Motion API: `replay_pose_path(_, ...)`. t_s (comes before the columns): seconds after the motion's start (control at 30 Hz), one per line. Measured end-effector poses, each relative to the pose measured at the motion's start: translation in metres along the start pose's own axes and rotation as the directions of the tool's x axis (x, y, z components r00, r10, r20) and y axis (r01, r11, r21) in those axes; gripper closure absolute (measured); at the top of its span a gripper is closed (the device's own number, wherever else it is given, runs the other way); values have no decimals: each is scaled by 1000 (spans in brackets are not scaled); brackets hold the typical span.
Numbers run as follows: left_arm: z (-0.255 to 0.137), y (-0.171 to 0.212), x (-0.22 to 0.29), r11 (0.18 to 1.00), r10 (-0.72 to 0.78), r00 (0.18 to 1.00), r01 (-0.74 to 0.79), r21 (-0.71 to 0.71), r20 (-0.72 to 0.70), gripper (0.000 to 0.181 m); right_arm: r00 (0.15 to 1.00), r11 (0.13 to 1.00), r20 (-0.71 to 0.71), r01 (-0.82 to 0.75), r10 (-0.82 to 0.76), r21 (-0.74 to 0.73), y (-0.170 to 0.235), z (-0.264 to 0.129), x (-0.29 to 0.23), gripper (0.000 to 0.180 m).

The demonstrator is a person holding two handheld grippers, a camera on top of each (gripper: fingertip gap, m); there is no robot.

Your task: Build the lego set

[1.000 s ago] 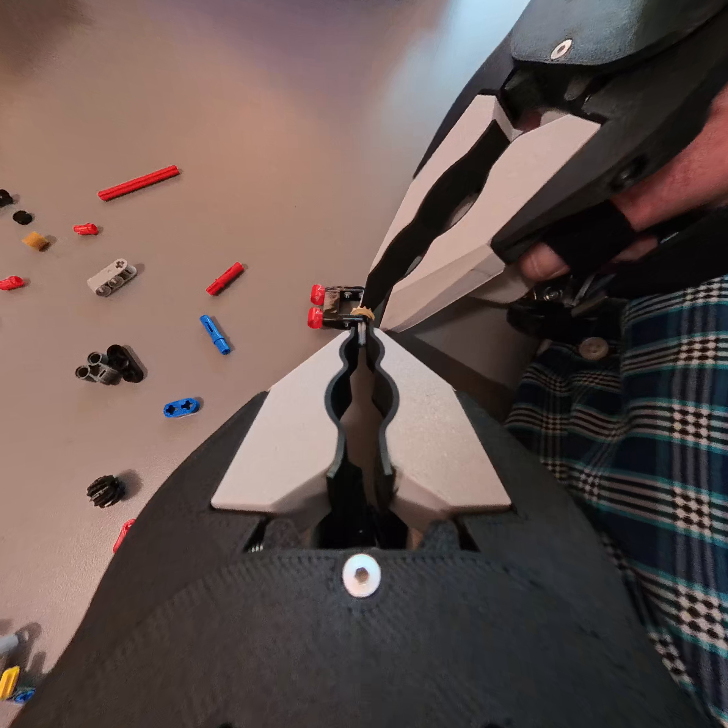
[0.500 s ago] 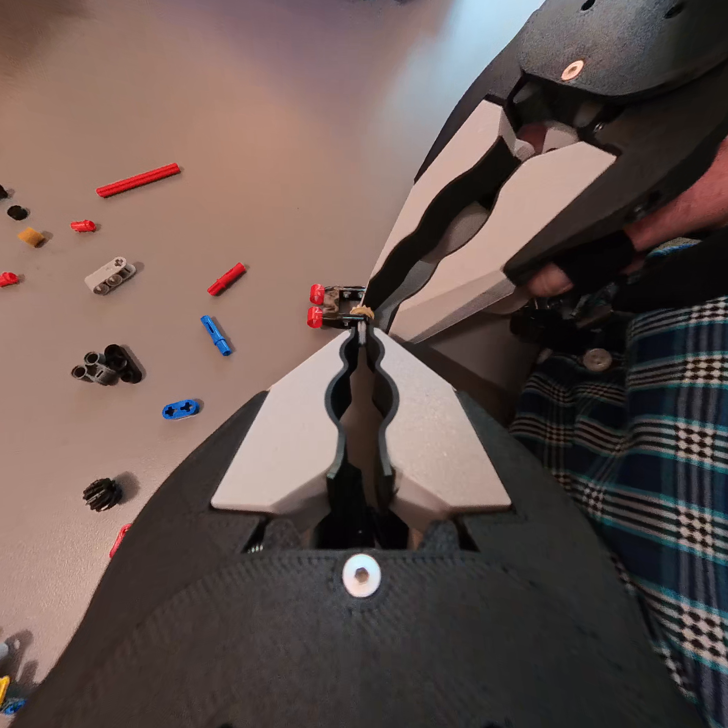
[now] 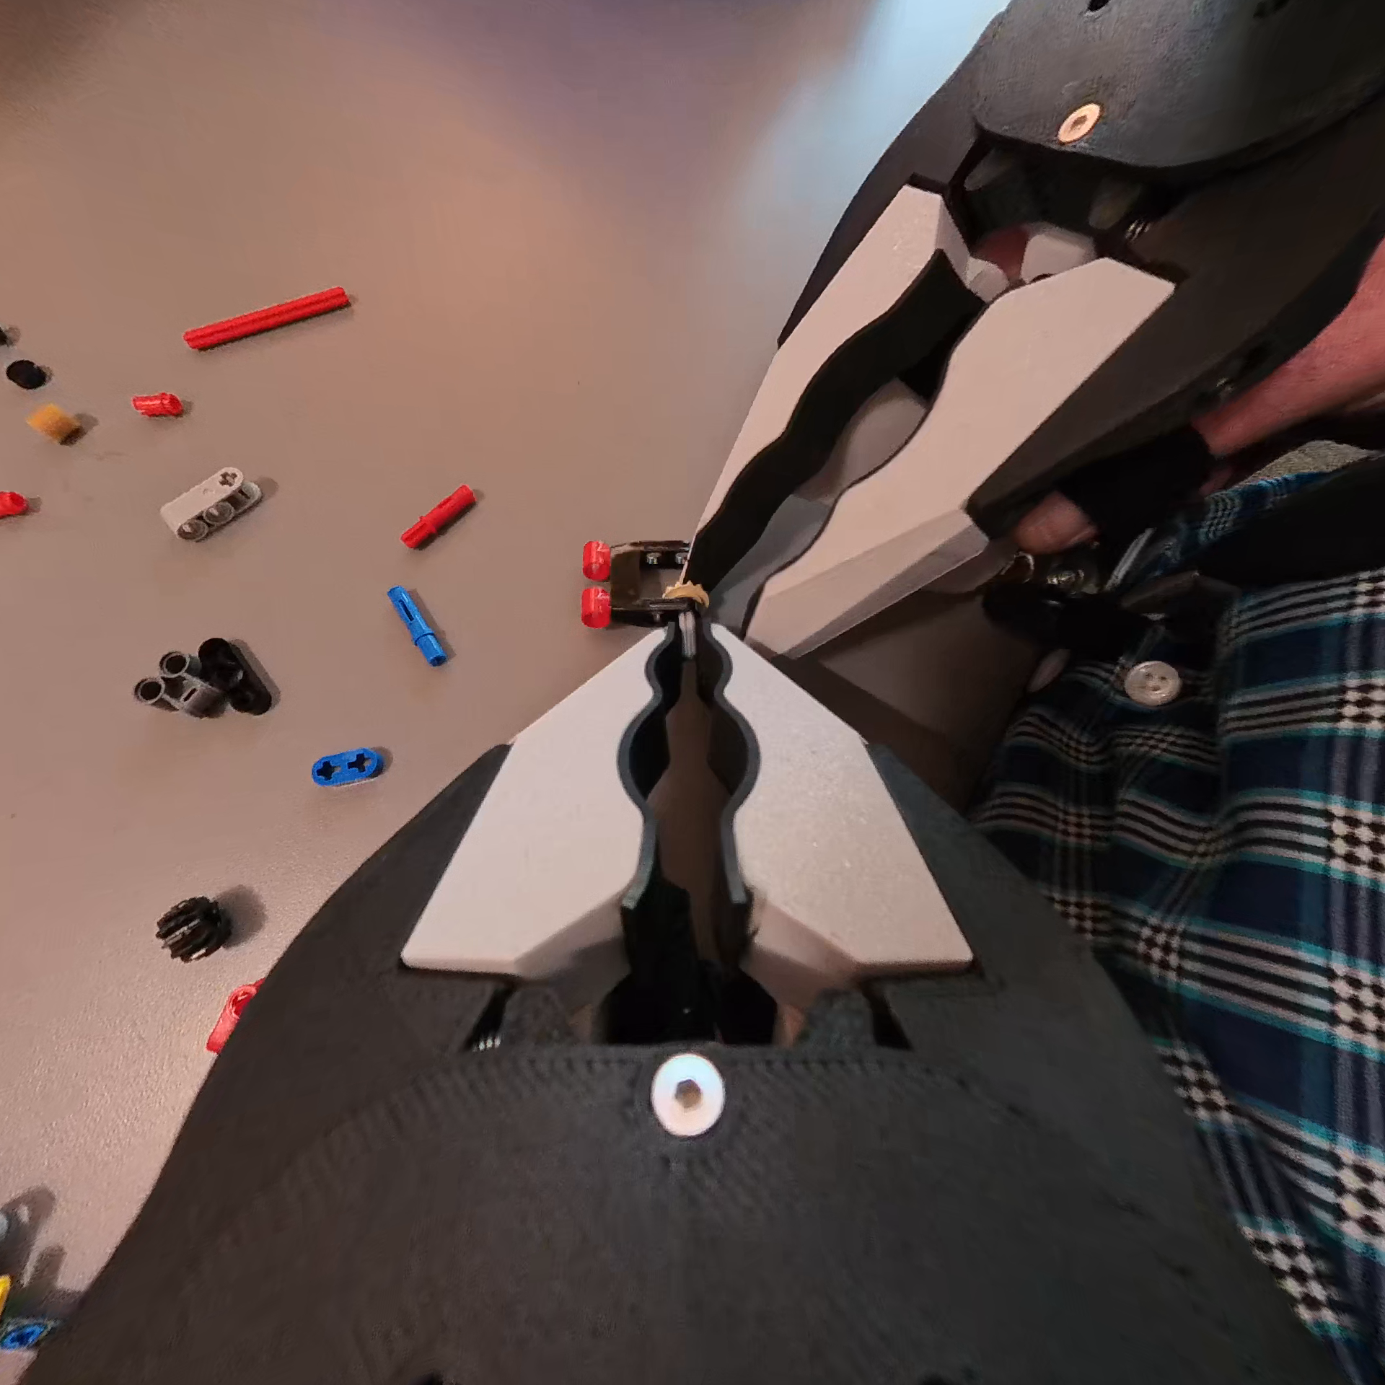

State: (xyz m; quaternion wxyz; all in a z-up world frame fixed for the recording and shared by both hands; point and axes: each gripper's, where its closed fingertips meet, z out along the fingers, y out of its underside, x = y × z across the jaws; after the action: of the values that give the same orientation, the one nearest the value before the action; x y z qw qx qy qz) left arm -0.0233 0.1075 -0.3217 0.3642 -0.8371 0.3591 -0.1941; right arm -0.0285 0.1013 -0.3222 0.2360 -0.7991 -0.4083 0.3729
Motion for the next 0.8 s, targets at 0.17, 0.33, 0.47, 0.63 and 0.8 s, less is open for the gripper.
replay_pose_path(0.17,0,1,0,1000,-6,1000,6,-8,-4,179,1000,1000,-3,5,-5,-5,0,0,1,162)
replay_pose_path(0.33,1,-1,-2,999,-42,999,42,2,-27,179,998,1000,53,-21,21,5,-2,-2,-4,147)
replay_pose_path(0.47,3,0,2,998,-58,996,58,-7,-70,178,997,1000,82,0,-1,14,3,-15,-9,146)
replay_pose_path(0.63,1,2,-1,997,-74,993,73,-17,-94,171,996,999,72,50,-52,19,9,-33,4,148)
replay_pose_path(0.8,-7,5,-8,994,-106,993,104,-26,-53,161,989,991,60,135,-134,-14,9,-33,19,153)
